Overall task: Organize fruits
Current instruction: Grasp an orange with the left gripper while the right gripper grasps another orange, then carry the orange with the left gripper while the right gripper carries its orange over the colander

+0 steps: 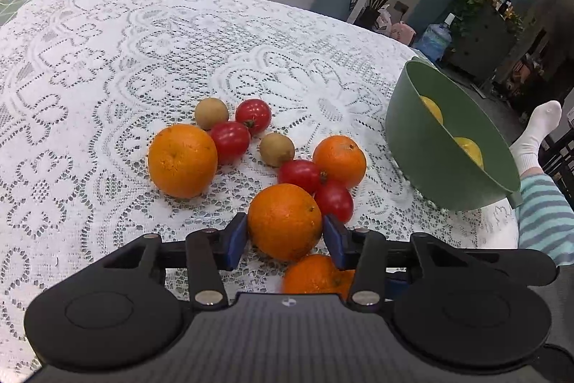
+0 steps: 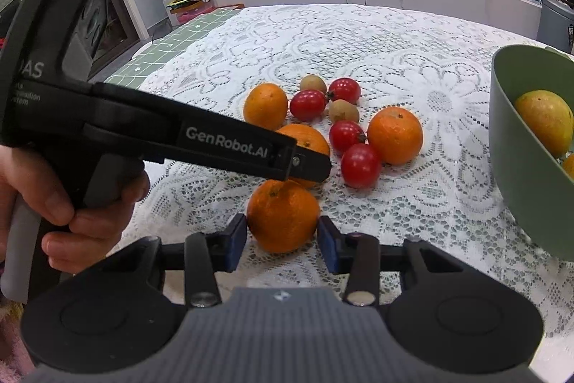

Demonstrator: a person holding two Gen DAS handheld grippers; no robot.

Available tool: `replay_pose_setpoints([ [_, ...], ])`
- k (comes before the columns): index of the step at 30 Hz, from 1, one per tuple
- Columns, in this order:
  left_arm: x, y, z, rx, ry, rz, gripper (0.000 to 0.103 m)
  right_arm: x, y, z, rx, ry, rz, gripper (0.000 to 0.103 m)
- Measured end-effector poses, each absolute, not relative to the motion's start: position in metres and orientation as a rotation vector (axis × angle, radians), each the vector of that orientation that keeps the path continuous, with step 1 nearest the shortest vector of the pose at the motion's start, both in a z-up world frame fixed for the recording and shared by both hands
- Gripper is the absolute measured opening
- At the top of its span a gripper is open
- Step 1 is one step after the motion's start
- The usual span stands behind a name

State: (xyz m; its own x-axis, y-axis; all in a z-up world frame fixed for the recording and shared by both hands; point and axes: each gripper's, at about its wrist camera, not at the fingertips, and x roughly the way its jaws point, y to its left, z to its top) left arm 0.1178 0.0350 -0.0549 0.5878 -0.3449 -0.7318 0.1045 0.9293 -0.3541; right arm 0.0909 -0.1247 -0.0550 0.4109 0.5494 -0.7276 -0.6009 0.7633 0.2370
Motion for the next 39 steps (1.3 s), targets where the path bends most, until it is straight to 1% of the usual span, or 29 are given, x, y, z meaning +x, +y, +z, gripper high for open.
replay_pose_setpoints([
  [12, 0.108, 0.031, -0.049, -0.241, 0.885, -0.234, 0.050, 0.085, -0.131, -0.049, -0.097, 0.870, 0.723, 0.038],
  [23, 0.086, 0.030, -0.025, -0.221, 0.838, -0.197, 0.050, 0.082, -0.146, -0.035, -0.118, 0.809, 0.680, 0.038],
  [30, 0.075, 0.022, 0.001, -0.204, 0.783, -0.192, 0.050, 0.080, -0.167, -0.013, -0.099, 0.710, 0.625, 0.038],
  [39, 0.073, -0.008, 0.036, -0.138, 0.715, -0.227, 0.050, 0.088, -0.202, 0.019, -0.040, 0.585, 0.523, 0.038],
])
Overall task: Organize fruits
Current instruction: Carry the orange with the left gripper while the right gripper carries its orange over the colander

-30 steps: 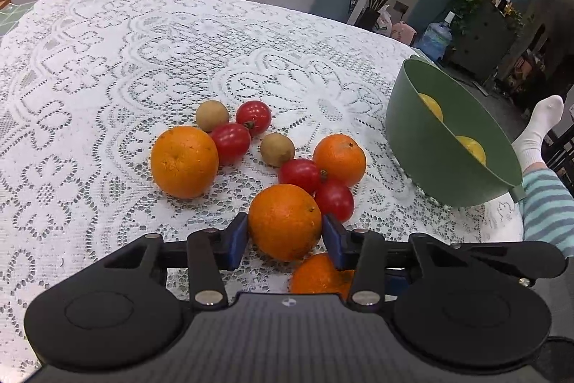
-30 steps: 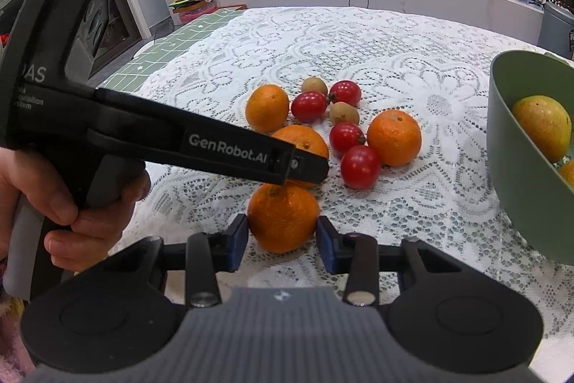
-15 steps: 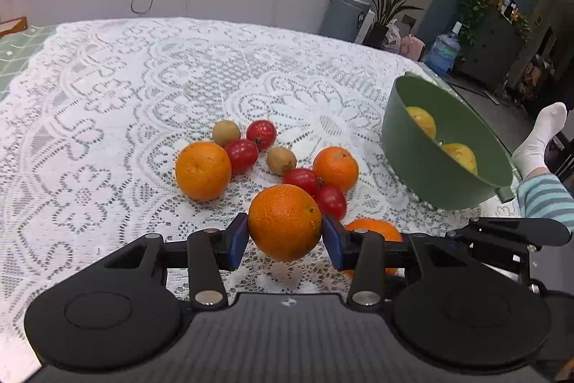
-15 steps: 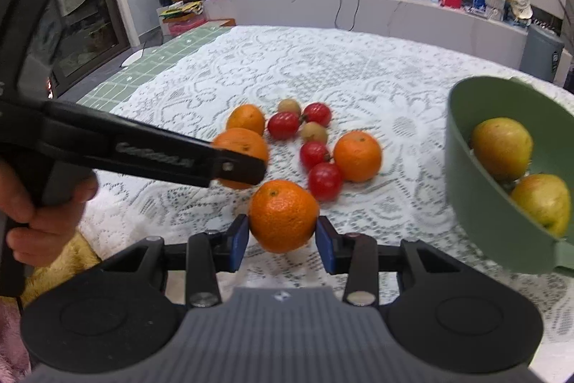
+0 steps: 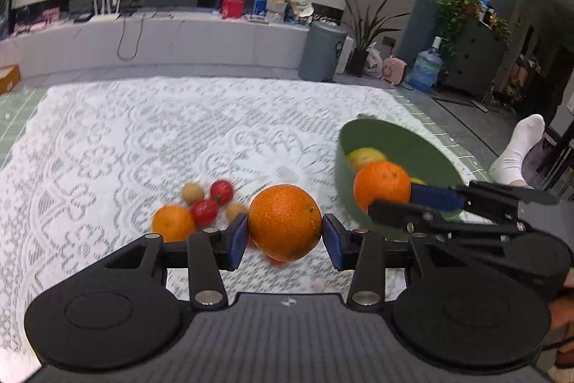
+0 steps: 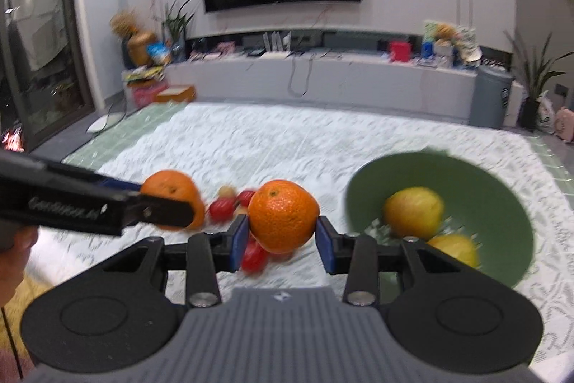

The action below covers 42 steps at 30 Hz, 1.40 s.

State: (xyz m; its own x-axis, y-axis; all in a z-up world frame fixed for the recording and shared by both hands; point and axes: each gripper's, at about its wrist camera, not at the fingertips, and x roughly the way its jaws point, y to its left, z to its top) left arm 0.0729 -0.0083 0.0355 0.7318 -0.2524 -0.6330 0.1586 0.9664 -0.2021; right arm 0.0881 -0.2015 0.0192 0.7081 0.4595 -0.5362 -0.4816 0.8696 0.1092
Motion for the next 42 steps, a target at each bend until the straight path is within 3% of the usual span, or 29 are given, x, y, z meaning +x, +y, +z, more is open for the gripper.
replay_pose_setpoints([
  [10, 0.098, -0.059, 0.053, -0.031, 0.693, -0.295, 0.050, 0.113, -0.243, 0.041, -0.008, 0.526, 0.381, 0.038],
  [19, 0.132, -0.101, 0.055, 0.079, 0.727, -0.343, 0.050, 0.155, -0.265, 0.048, -0.058, 0.603, 0.282, 0.038],
  [42, 0.189, -0.136, 0.015, 0.254, 0.834, -0.392, 0.050, 0.223, -0.275, 0.007, -0.138, 0.759, 0.258, 0.038],
])
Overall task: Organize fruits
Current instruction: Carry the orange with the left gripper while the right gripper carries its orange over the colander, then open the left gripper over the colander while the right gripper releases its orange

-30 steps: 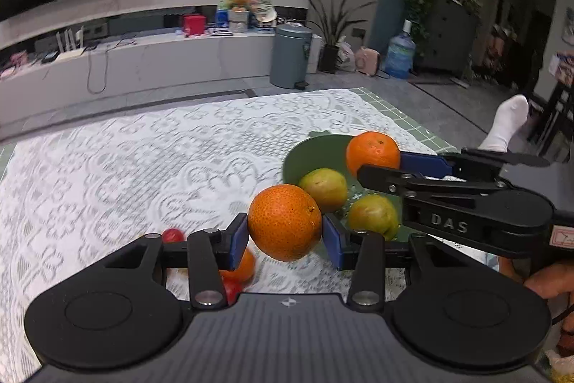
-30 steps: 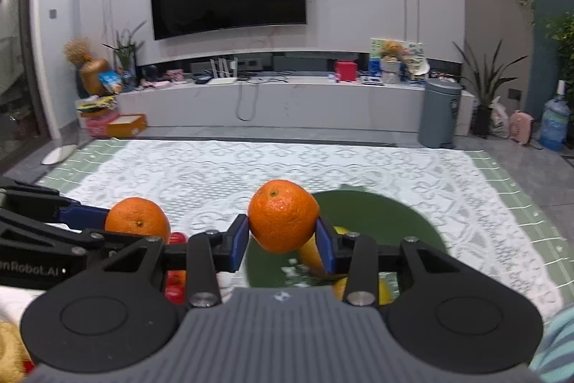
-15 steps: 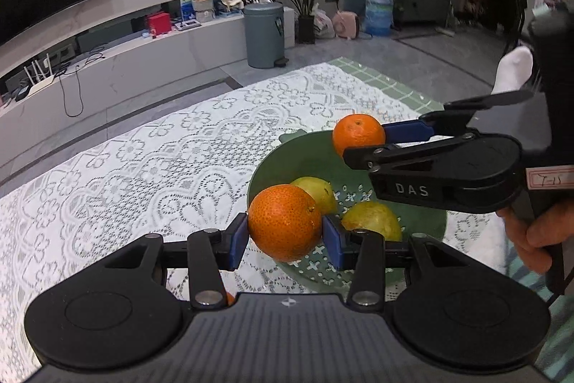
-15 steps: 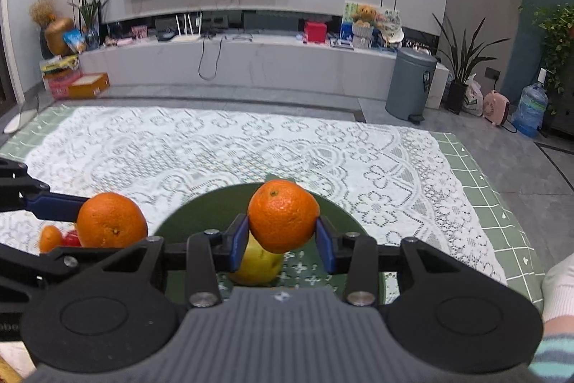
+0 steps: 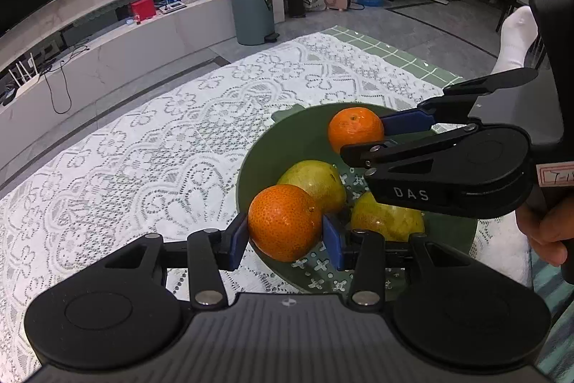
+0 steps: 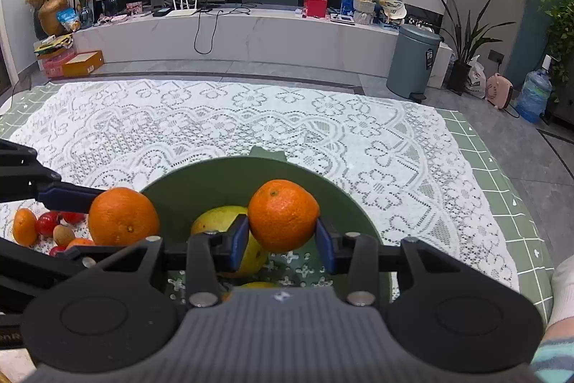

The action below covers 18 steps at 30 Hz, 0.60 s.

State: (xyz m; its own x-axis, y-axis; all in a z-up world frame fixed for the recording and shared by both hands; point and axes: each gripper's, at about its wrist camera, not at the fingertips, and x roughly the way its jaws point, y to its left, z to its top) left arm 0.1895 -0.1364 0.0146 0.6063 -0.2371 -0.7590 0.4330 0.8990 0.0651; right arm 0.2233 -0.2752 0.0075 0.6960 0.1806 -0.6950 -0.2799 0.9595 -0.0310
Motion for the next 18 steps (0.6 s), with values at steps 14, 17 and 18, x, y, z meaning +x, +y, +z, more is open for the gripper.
replay_pose_setpoints([
  [14, 0.192, -0.141, 0.008, 0.303, 0.816, -0.404, 0.051, 0.229, -0.265, -0.008, -0.185, 0.796, 0.257, 0.039],
  [17, 0.192, -0.141, 0.008, 0.306, 0.814, -0.406, 0.053, 0.229, -0.266, -0.009, -0.182, 0.797, 0.251, 0.039],
  [18, 0.192, -0.140, 0.009, 0.304, 0.811, -0.404, 0.054, 0.228, -0.267, -0.009, -0.179, 0.798, 0.251, 0.040],
])
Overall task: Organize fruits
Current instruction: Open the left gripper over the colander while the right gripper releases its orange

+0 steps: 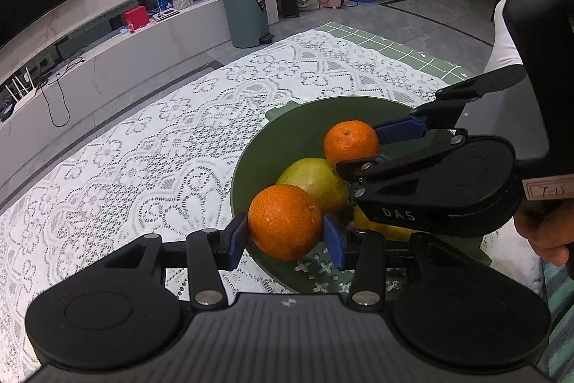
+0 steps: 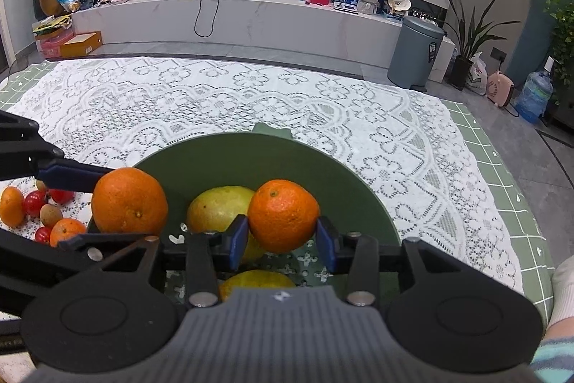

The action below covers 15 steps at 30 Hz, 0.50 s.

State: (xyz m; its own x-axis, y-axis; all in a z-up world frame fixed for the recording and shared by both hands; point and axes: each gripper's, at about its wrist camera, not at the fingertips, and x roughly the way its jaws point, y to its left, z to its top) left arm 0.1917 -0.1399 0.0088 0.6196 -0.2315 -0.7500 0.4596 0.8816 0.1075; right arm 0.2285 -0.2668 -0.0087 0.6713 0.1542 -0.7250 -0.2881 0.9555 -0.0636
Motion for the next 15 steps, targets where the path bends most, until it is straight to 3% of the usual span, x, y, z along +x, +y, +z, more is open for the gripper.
replay_pose_setpoints([
  [4, 0.191, -0.137, 0.011, 0.278, 0.812, -0.415, 0.054, 0.227, -0.269, -0.009, -0.162, 0.798, 0.248, 0.041],
  [8, 0.188, -0.136, 0.013, 0.271, 0.804, -0.409, 0.059, 0.224, -0.272, -0.006, -0.148, 0.780, 0.242, 0.050],
  [15, 0.173, -0.132, 0.026, 0.267, 0.768, -0.400, 0.064, 0.212, -0.278, 0.005, -0.097, 0.713, 0.253, 0.051],
])
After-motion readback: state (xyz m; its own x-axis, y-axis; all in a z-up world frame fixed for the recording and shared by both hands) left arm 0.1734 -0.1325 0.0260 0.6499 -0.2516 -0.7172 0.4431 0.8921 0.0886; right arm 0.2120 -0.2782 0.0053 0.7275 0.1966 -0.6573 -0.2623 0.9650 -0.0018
